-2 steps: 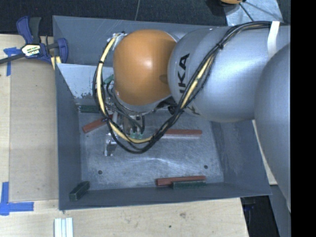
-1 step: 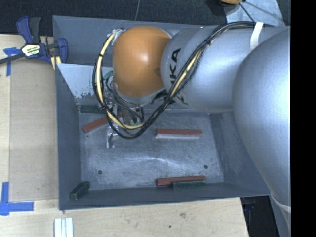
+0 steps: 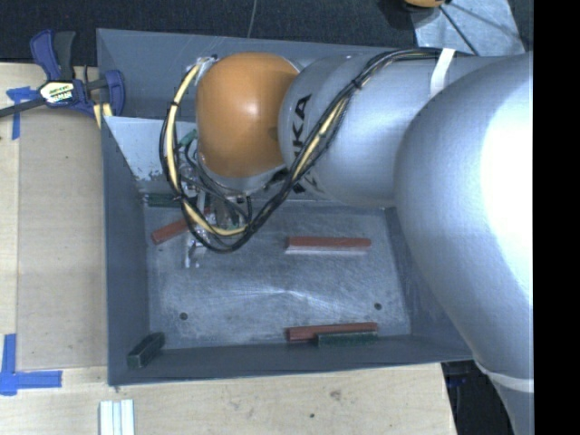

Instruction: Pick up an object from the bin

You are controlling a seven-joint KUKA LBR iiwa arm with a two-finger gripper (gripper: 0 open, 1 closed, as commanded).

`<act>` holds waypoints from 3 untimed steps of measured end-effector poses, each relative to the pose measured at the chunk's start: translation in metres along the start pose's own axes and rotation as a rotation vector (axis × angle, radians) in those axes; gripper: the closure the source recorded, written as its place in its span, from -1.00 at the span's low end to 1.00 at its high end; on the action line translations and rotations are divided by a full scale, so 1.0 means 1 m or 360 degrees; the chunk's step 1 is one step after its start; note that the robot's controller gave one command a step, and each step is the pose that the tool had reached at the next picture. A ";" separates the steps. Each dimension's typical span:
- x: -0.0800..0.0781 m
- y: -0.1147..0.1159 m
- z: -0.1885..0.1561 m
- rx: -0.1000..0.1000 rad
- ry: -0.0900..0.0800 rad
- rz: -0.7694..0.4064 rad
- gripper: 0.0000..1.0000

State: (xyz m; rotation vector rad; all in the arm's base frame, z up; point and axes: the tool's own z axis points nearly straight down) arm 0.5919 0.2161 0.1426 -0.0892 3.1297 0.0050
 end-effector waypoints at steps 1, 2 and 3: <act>-0.043 0.006 0.058 -0.0010 -0.0030 0.0133 1.00; -0.042 0.006 0.059 -0.0010 -0.0027 0.0133 1.00; -0.024 -0.008 -0.060 0.0004 0.0013 0.0171 1.00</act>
Offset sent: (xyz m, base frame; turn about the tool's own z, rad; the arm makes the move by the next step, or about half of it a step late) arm 0.0000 0.0000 0.0000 0.0000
